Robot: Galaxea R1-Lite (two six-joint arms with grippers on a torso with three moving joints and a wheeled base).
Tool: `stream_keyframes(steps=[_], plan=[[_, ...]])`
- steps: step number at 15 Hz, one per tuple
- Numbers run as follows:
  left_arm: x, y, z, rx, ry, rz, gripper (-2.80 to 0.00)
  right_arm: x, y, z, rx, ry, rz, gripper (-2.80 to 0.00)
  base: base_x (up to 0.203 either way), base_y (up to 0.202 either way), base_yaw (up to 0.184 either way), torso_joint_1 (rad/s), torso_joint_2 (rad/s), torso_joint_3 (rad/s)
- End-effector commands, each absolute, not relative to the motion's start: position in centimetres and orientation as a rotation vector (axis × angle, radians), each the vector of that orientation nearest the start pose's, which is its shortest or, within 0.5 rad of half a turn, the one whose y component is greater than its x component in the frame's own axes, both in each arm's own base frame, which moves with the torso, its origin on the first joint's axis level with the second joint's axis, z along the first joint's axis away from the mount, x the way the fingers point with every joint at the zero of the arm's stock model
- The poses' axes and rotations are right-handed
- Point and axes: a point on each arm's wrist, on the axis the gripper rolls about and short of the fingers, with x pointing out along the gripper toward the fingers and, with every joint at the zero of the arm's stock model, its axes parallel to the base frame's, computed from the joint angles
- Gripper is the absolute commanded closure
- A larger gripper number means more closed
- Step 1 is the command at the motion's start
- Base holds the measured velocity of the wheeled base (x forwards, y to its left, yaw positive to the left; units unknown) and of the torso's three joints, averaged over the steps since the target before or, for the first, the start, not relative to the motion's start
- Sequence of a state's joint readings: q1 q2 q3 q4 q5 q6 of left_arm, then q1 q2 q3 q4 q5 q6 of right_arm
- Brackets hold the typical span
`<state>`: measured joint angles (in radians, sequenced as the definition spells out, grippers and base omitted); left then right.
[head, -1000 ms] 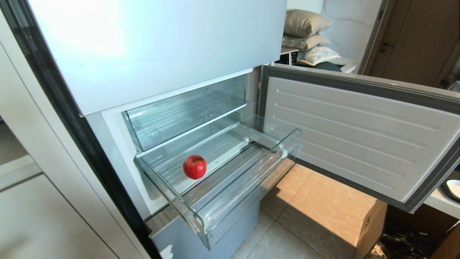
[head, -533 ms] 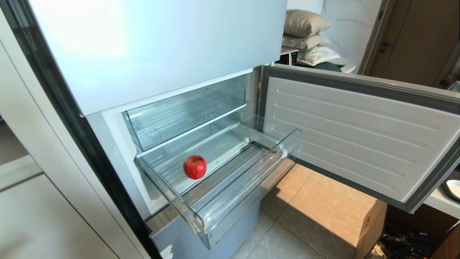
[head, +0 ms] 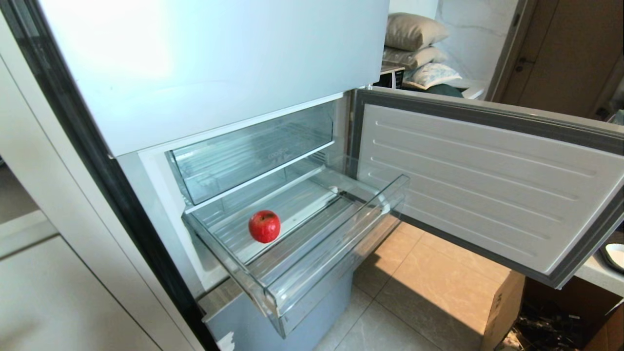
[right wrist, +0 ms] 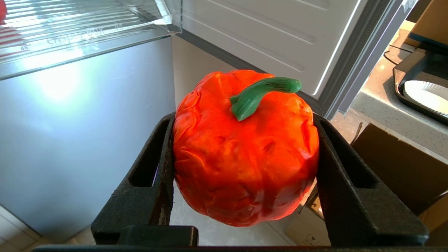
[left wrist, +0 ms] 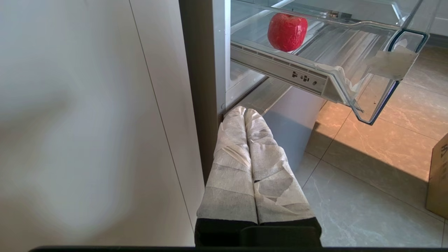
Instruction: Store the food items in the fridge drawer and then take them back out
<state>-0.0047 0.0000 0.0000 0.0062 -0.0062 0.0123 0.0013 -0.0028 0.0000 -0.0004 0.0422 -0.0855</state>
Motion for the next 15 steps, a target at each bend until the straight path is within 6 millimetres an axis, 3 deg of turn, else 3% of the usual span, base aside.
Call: stream_keyframes(steps=[1, 4, 15], plan=[[-2.27, 0.0, 7.49, 0.012, 0.008, -0.011, 0.0, -2.28, 0.09, 7.53, -0.086, 0.0, 0.044, 0.0, 0.0, 0.0, 0.0, 0.0, 0.0, 0.0], [-2.27, 0.0, 7.49, 0.012, 0.008, -0.011, 0.0, -2.28, 0.07, 7.53, -0.073, 0.0, 0.032, 0.0, 0.0, -0.001, 0.027, 0.002, 0.0, 0.002], [-2.27, 0.0, 7.49, 0.012, 0.008, -0.011, 0.0, -2.28, 0.03, 7.55, -0.048, 0.0, 0.016, 0.0, 0.001, -0.008, 0.173, 0.004, 0.0, 0.0]])
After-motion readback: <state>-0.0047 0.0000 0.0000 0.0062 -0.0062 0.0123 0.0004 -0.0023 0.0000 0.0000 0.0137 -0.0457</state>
